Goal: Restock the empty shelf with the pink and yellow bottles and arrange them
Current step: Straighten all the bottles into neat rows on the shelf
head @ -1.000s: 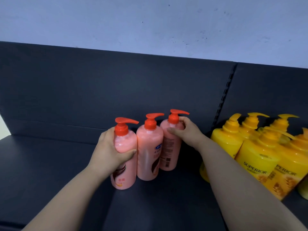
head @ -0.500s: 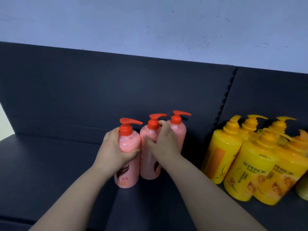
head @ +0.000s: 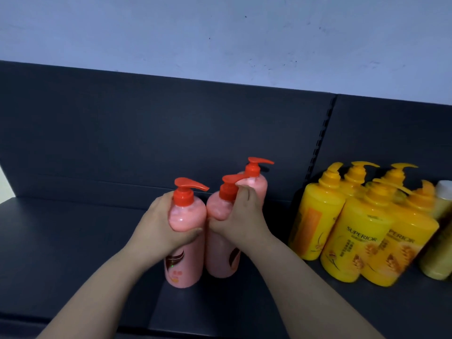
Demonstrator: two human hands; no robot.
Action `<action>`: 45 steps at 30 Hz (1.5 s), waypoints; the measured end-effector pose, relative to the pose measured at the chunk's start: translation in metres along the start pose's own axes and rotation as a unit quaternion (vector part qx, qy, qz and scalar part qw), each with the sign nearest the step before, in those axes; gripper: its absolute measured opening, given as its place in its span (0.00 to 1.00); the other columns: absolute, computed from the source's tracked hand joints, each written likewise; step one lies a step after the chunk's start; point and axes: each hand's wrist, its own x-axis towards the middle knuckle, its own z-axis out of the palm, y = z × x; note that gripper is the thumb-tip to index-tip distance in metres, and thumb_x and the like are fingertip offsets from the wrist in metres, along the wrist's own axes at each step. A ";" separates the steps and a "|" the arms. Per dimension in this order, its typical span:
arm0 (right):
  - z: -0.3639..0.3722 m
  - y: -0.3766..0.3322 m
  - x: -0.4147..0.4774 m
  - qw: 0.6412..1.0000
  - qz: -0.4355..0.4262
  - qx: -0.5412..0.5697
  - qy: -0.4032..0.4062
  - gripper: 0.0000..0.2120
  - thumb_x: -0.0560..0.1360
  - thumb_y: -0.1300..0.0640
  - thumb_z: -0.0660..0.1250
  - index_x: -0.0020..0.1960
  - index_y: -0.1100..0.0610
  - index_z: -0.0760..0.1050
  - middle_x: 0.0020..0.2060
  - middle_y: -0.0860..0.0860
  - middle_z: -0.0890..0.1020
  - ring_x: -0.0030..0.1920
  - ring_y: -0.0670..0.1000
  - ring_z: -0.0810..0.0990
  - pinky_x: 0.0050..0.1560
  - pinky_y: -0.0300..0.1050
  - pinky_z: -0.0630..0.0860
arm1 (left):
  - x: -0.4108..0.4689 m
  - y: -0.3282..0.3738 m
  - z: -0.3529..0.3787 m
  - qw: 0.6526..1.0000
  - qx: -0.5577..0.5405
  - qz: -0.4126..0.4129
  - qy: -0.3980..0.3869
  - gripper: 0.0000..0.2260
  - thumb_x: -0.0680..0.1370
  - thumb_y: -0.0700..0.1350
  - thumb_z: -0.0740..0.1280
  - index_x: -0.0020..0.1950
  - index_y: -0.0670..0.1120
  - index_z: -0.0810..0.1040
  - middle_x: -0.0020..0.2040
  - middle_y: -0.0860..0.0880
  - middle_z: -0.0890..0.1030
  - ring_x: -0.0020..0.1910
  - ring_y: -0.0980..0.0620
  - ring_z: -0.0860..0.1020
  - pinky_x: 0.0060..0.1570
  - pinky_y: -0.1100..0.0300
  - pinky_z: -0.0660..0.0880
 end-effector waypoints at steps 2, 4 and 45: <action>-0.008 0.002 -0.005 1.000 0.020 0.015 -0.019 0.37 0.61 0.47 0.77 0.63 0.58 0.65 0.56 0.51 0.72 0.58 0.51 0.73 0.55 0.40 0.69 | -0.005 0.006 0.002 1.000 -0.012 0.007 -0.011 0.30 0.61 0.48 0.80 0.58 0.62 0.71 0.55 0.57 0.75 0.53 0.59 0.75 0.47 0.64 0.70; -0.013 0.005 -0.010 0.998 0.029 -0.053 0.002 0.38 0.62 0.43 0.76 0.63 0.61 0.64 0.57 0.55 0.72 0.57 0.55 0.72 0.53 0.43 0.68 | -0.008 0.010 0.005 1.000 -0.023 0.006 -0.019 0.29 0.62 0.47 0.79 0.57 0.62 0.71 0.55 0.57 0.75 0.53 0.59 0.75 0.46 0.66 0.70; -0.083 0.031 -0.073 0.991 -0.010 0.087 -0.098 0.34 0.67 0.49 0.75 0.68 0.45 0.63 0.60 0.37 0.72 0.60 0.35 0.70 0.57 0.28 0.68 | -0.041 0.071 0.072 0.981 0.118 0.097 -0.116 0.46 0.64 0.54 0.77 0.74 0.49 0.54 0.64 0.54 0.62 0.60 0.56 0.68 0.52 0.68 0.66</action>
